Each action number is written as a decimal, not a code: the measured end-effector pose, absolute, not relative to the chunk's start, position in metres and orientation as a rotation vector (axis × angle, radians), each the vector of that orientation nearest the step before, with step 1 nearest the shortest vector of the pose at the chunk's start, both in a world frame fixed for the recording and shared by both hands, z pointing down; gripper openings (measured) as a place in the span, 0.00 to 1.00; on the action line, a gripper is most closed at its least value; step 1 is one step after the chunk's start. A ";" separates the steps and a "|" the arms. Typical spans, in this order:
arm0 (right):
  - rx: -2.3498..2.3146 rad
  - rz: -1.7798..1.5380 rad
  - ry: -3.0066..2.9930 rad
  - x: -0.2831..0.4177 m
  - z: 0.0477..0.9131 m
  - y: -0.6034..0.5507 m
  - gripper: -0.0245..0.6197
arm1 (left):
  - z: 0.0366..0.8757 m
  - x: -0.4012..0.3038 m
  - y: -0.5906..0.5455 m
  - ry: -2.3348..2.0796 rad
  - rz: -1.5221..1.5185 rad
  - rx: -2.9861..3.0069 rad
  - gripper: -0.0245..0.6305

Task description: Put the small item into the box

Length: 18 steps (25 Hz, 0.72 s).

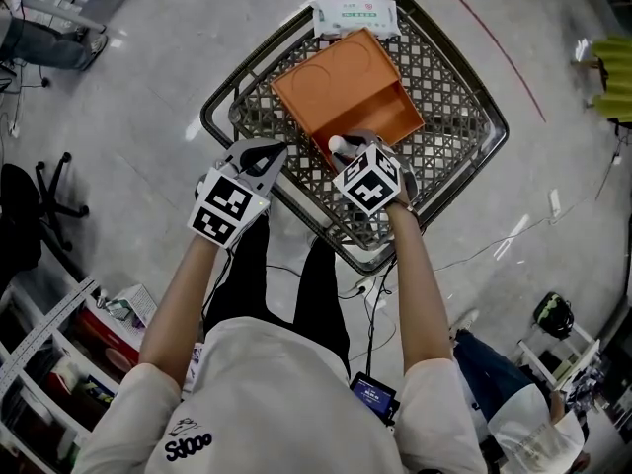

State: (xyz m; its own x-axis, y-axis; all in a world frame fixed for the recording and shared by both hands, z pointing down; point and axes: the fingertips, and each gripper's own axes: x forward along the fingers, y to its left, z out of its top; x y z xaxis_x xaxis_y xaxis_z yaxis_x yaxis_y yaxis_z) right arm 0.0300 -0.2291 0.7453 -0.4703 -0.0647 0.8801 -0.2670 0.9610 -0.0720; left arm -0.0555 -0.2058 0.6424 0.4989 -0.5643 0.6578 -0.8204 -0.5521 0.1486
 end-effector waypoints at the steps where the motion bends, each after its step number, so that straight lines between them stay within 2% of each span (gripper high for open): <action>1: 0.237 0.251 -2.055 0.031 0.745 -0.228 0.30 | 0.642 -0.055 -0.205 -1.139 0.772 2.303 0.04; 10: 0.275 0.310 -2.084 0.034 0.734 -0.229 0.33 | 0.633 -0.055 -0.205 -1.143 0.772 2.318 0.04; 18: 0.480 0.377 -2.173 0.048 0.683 -0.243 0.33 | 0.604 -0.053 -0.216 -1.163 0.754 2.364 0.04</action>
